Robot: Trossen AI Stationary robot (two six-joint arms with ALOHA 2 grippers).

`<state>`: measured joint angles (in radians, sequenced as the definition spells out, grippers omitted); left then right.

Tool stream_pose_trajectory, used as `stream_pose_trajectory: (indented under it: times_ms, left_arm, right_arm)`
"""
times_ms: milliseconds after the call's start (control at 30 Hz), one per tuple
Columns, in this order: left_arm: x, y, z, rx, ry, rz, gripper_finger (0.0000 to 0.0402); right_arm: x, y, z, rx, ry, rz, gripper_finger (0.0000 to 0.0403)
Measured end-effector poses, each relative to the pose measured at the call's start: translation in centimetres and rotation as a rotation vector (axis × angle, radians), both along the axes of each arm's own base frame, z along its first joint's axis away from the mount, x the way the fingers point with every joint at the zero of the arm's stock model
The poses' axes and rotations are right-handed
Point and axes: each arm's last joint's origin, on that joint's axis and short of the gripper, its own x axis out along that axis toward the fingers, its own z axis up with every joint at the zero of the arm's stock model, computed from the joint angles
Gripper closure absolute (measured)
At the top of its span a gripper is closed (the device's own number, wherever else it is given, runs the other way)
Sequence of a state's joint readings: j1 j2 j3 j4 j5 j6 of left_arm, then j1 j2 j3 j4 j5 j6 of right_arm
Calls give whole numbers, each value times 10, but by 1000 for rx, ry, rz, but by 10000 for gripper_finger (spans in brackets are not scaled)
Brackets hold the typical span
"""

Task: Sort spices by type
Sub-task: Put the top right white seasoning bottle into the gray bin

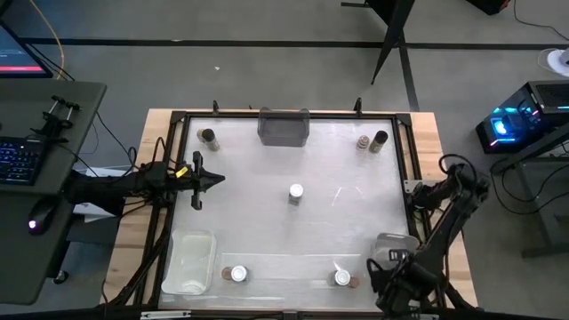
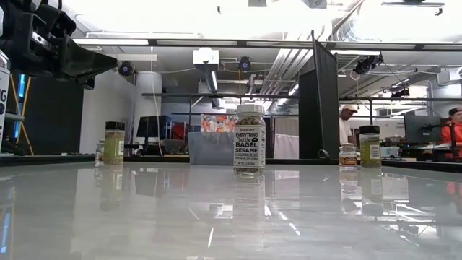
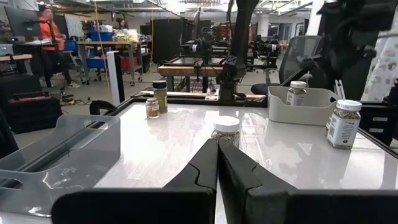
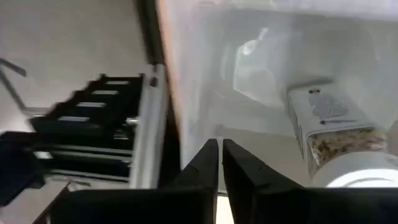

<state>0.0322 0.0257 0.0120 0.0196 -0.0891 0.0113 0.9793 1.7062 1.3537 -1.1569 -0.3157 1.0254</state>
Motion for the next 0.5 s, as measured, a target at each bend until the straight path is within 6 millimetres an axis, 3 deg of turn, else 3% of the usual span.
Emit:
stream_pose_trajectory:
  times_ms: [167, 500]
  left_arm:
    - [0, 0, 0, 0, 0, 0, 402]
    - [0, 0, 0, 0, 1, 0, 402]
  right_arm:
    - [-11, -11, -24, 21, 25, -46, 399]
    - [-17, -32, -48, -66, 43, -51, 402]
